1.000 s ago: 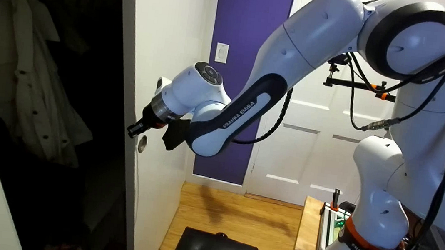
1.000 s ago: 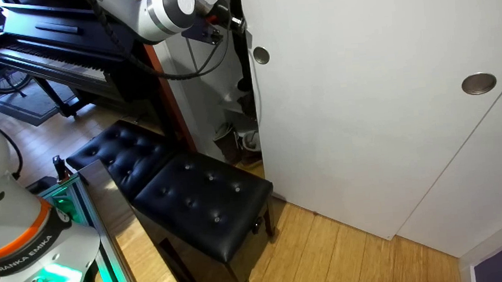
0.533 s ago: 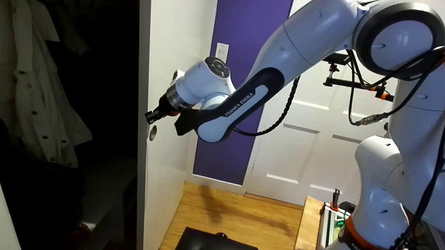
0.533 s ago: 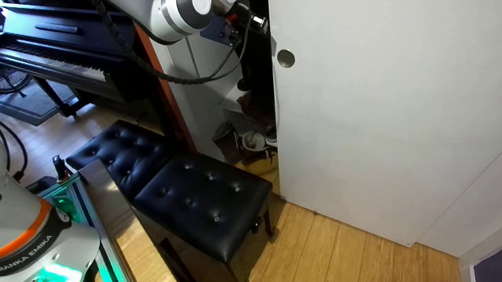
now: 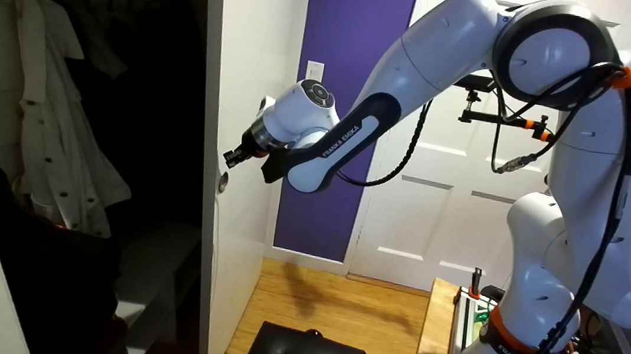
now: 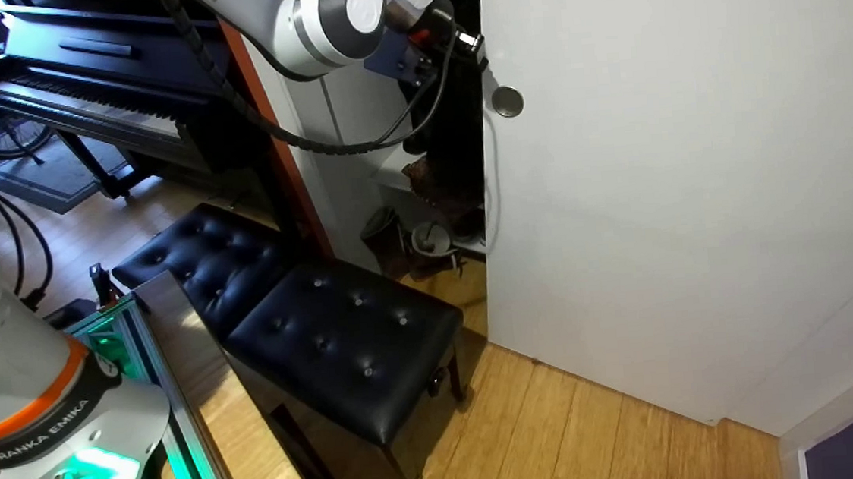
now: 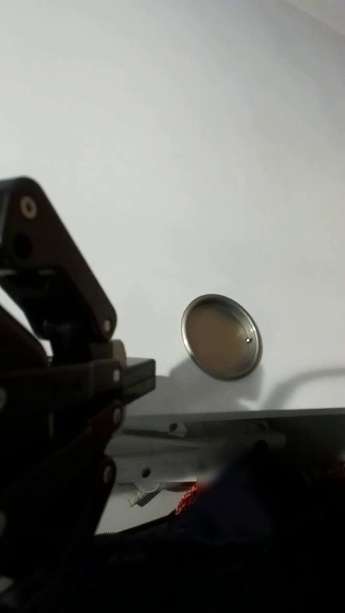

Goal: Slide the closet door to the right

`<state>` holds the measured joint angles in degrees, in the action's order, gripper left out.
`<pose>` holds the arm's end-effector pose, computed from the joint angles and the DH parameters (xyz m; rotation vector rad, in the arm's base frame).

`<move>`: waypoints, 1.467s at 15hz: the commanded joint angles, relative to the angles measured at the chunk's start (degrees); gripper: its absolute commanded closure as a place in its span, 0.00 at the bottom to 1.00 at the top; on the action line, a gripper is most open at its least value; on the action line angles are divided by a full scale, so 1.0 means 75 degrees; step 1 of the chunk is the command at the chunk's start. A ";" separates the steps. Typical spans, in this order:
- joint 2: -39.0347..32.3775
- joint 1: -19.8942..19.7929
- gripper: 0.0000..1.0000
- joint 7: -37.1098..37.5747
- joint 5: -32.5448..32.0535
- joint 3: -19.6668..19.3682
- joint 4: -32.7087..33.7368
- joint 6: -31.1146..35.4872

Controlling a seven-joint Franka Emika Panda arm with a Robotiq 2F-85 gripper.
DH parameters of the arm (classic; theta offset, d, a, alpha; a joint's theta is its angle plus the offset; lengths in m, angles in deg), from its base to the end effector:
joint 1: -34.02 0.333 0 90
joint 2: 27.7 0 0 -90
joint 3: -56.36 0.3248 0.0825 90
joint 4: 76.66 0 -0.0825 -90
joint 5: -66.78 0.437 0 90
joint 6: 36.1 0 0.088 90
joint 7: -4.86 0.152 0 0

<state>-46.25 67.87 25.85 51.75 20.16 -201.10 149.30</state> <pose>0.6785 0.0091 0.2962 2.7858 -0.0433 1.1771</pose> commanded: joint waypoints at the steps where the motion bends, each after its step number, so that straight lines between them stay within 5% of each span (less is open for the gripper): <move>1: -0.0107 -0.0406 1.00 -0.0218 -0.0082 0.0157 0.0023 0.0217; 9: 0.0290 -0.1533 1.00 -0.0904 -0.0103 0.1307 -0.0115 -0.0405; 14: 0.1246 -0.0953 1.00 -0.1021 -0.0382 0.0846 -0.0475 -0.2478; 15: 0.1525 -0.0948 0.78 -0.1072 -0.0366 0.0901 -0.0555 -0.2940; 17: 0.2236 -0.0921 0.68 -0.1343 -0.0269 0.1070 -0.0781 -0.3844; 18: 0.2693 -0.1959 0.60 -0.1370 -0.0435 0.2261 -0.0889 -0.4342; 22: 0.3738 -0.2754 0.31 -0.2383 0.0608 0.3792 -0.1268 -0.5776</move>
<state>-25.40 52.02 13.02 52.02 41.03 -206.09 112.22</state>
